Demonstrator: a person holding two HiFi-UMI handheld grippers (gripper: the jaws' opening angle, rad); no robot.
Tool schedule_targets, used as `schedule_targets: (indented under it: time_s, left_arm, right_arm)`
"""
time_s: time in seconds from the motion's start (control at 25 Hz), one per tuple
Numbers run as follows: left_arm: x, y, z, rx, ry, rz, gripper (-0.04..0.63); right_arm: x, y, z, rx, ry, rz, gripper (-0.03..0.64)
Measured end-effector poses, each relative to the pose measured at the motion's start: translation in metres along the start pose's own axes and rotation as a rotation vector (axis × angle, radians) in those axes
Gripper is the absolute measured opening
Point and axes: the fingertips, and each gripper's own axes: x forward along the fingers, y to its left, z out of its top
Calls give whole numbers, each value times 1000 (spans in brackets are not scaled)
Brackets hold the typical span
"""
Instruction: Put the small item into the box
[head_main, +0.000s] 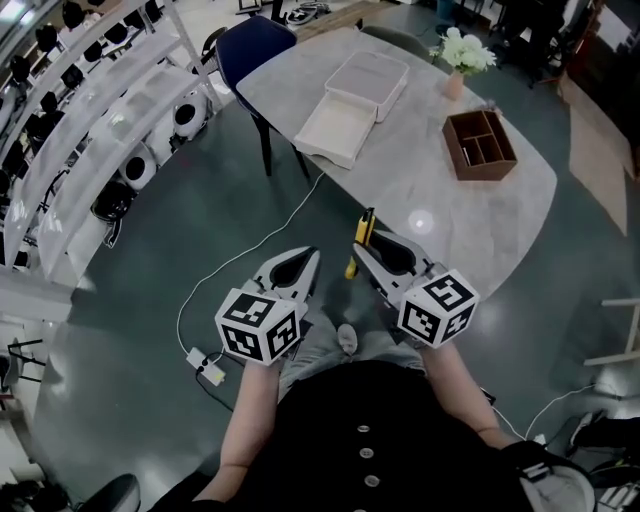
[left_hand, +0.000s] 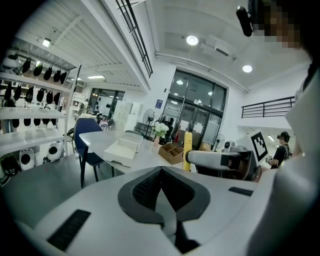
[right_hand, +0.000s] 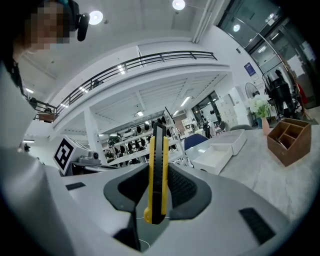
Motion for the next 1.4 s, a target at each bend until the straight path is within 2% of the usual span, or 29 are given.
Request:
schedule_targets:
  time_s: [0.44, 0.96, 1.4]
  left_arm:
    - [32, 30, 9, -24, 4, -1, 17]
    - [80, 109, 43, -38, 19, -10, 17]
    - [142, 176, 85, -23, 61, -98, 17]
  right_arm:
    - [22, -37, 9, 16, 10, -34, 118]
    - [96, -80, 29, 42, 13, -71, 118]
    - [169, -128, 61, 55, -8, -158, 118]
